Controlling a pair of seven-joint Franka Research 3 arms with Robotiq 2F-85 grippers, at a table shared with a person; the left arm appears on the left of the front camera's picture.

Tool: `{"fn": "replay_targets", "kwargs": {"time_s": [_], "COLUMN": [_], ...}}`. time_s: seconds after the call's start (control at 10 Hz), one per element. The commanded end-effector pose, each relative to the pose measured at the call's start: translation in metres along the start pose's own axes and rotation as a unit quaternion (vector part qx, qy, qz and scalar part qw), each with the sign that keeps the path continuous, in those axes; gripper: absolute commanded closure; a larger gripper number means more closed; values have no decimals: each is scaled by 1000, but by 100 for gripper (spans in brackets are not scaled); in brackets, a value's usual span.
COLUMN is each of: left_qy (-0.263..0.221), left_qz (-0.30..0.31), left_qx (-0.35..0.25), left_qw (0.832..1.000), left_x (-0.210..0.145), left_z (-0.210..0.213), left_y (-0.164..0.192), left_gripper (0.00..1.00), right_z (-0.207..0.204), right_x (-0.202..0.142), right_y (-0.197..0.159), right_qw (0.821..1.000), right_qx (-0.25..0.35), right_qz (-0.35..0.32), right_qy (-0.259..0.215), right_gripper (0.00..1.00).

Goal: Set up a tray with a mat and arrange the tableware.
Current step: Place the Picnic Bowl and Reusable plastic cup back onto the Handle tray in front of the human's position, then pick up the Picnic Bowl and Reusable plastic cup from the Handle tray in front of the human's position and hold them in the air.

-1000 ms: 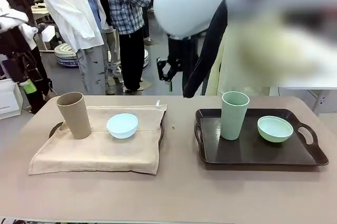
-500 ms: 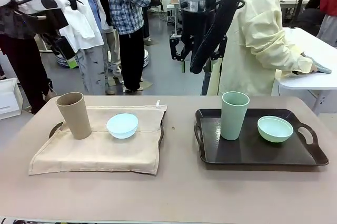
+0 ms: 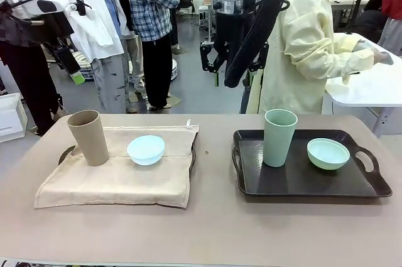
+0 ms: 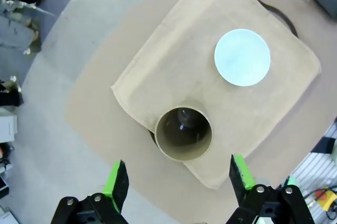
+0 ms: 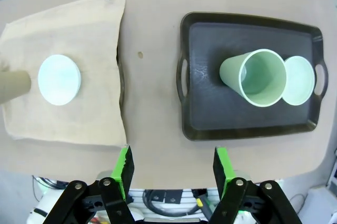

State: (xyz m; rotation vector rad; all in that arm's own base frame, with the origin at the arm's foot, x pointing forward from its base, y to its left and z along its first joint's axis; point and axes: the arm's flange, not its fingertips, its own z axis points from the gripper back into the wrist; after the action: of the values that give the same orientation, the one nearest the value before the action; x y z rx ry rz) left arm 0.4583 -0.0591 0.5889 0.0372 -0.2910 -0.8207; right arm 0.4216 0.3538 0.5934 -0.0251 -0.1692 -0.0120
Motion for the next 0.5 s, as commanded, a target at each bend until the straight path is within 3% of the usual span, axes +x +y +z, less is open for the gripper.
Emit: {"fn": "replay_targets", "kwargs": {"time_s": [0.0,0.4], "left_qy": [-8,-8], "left_qz": [-5,-5], "left_qx": [-11,-11], "left_qw": [1000,1000], "left_x": [0,0], "left_z": [2,2], "left_y": [-3,-3], "left_gripper": [0,0], "right_z": [0,0], "right_x": [-1,-1], "right_y": [-4,-4], "right_qw": [1000,1000], "right_qx": [-3,-3], "right_qz": [-2,-2], "right_qy": [-1,-1], "right_gripper": [21,21]}}
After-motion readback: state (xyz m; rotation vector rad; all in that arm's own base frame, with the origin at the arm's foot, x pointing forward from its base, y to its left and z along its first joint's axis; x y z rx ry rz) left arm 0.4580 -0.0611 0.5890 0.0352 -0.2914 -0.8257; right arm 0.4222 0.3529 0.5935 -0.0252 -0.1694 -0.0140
